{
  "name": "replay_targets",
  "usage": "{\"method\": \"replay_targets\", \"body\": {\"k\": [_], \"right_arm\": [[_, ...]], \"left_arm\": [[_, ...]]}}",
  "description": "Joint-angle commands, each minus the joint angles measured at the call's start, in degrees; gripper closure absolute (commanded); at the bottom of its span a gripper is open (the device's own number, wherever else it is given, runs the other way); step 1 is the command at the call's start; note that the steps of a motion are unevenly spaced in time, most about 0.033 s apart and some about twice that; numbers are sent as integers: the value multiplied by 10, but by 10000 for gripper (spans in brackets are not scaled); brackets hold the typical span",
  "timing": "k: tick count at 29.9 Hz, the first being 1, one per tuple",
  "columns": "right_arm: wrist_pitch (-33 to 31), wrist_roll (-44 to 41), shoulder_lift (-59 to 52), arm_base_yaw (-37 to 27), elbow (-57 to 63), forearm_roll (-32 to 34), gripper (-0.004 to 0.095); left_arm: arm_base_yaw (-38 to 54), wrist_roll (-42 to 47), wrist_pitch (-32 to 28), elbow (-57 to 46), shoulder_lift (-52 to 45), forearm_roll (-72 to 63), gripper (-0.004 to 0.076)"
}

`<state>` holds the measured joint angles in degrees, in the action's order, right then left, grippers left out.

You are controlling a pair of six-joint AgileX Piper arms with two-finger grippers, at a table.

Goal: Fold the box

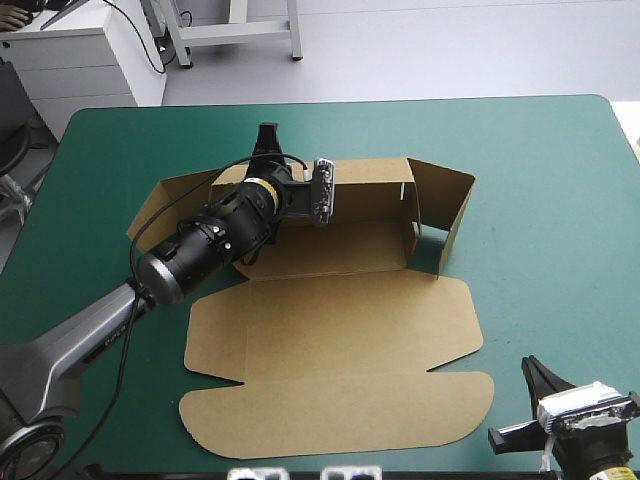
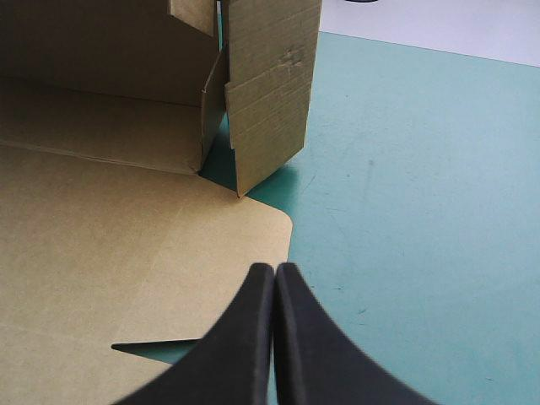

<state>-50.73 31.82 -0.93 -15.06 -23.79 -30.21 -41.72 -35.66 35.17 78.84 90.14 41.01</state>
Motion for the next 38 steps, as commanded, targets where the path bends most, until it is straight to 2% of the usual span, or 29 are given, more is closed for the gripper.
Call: {"method": "replay_targets", "body": {"k": [1,5,10,17,25,38], "right_arm": [[40,2,-11,-1,-14,-12,926],[51,-17,-10,-2,-16,9,926],[69,-48,13,-2,-36,15,925],[64,-48,155,-2,-137,17,925],[42,-45,382,-2,-304,1,925],[13,0,693,-1,-514,-24,921]], "left_arm": [[-3,51,-75,-15,-27,104,732],[-3,125,-106,-38,-23,228,732],[-3,273,-110,-55,-19,331,732],[-3,278,-106,-68,-18,330,732],[-2,278,-104,-93,-10,341,732],[-2,279,-104,-93,-10,354,732]]}}
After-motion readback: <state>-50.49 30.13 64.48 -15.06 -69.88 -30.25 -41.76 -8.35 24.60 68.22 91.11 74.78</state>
